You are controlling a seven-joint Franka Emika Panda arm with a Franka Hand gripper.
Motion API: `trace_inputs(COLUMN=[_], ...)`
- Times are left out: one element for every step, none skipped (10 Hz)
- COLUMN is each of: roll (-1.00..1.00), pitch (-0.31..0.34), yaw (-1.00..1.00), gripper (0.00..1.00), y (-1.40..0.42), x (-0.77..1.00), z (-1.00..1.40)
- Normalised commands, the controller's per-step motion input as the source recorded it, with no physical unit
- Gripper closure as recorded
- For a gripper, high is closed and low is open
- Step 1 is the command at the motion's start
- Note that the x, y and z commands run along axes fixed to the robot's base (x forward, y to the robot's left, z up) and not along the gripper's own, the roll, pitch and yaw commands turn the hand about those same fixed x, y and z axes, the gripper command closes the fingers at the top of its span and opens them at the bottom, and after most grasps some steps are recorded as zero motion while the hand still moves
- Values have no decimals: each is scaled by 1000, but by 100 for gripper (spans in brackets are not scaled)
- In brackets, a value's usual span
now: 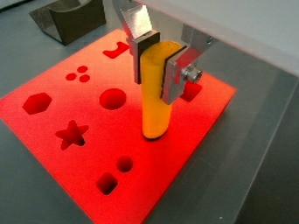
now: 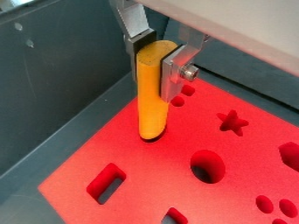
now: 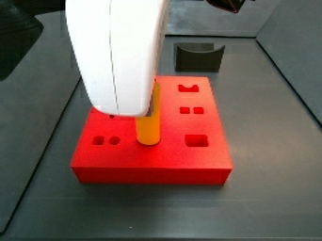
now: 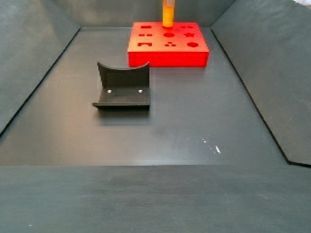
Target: Insert the oval object.
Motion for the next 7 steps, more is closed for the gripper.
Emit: trace_inputs(roll=[3,0,0,0,0,0,0], pitch=[0,0,0,0,0,0,0], yaw=[0,0,0,0,0,0,0], gripper=[100,100,100,100,100,100,100], y=[46,6,0,0,-17,-31,0], x=[-34,0,97,186,291,274,6], z=[-191,-171,-157,-163,-111,-100,-114])
